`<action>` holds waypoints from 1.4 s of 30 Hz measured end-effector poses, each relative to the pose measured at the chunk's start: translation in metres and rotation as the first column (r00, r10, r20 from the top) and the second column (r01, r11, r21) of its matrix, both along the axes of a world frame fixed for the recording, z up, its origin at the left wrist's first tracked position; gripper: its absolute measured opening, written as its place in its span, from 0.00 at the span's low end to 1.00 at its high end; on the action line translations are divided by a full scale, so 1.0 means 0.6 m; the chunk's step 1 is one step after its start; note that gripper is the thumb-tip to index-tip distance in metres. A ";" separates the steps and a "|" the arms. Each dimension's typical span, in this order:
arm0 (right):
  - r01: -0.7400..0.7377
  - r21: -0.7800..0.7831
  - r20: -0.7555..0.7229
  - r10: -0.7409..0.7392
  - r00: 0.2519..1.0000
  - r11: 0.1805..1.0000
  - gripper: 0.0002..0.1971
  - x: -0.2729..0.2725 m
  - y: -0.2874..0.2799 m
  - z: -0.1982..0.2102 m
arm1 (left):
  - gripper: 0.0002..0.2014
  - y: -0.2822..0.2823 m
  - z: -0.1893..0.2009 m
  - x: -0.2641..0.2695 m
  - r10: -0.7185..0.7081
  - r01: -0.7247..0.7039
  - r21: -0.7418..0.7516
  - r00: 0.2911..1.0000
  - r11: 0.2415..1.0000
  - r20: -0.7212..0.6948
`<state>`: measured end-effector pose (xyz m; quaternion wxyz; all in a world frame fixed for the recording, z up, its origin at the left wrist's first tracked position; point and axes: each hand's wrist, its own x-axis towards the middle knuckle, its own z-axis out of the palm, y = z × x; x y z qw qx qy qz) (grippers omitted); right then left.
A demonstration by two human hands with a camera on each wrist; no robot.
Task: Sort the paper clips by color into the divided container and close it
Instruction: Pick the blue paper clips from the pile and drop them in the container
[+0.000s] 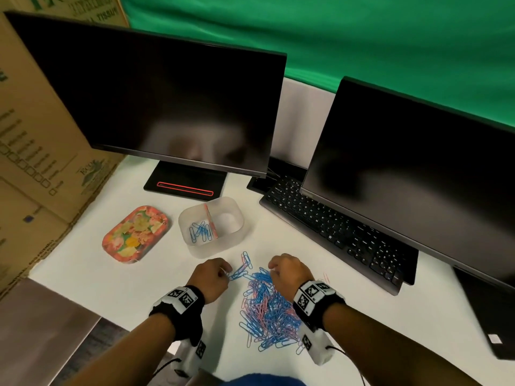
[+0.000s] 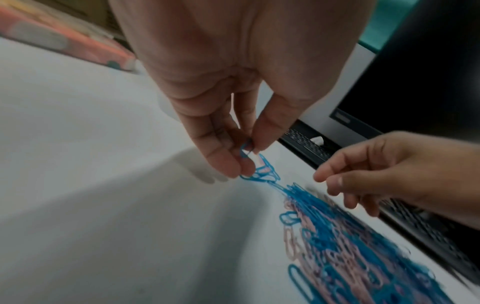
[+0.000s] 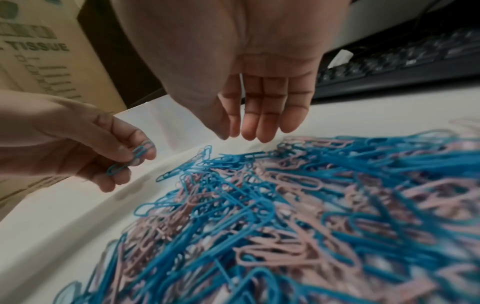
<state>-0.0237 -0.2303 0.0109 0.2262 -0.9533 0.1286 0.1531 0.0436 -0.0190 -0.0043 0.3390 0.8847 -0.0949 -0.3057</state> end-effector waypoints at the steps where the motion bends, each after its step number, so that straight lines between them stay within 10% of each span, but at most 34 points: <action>1: 0.025 0.015 -0.007 -0.025 1.000 1.000 0.13 0.008 0.005 -0.004 | 0.10 0.002 0.002 0.001 0.049 -0.050 -0.034 0.998 0.998 -0.036; 7: -0.005 -0.062 -0.070 0.001 0.998 0.998 0.12 0.029 0.019 -0.021 | 0.03 0.003 0.001 0.003 0.265 -0.294 -0.159 0.947 0.943 -0.182; 13: -0.020 -0.081 -0.103 0.012 0.995 0.997 0.10 0.032 0.021 -0.023 | 0.04 -0.021 -0.005 -0.006 0.058 -0.057 -0.016 0.998 0.998 0.034; 23: 0.318 0.386 0.046 -0.363 0.931 0.866 0.05 0.029 -0.014 0.015 | 0.02 -0.037 -0.022 -0.006 -0.165 0.122 0.203 0.964 0.972 0.207; 35: 0.541 0.818 -0.389 -0.504 0.771 0.196 0.01 0.042 -0.018 0.060 | 0.09 -0.015 0.022 -0.001 0.076 -0.069 -0.160 0.996 0.985 0.037; 42: 0.485 0.863 -0.403 -0.385 0.830 0.142 0.02 0.118 0.050 0.120 | 0.11 0.008 0.108 0.033 0.271 -0.622 -0.545 0.762 0.562 -0.588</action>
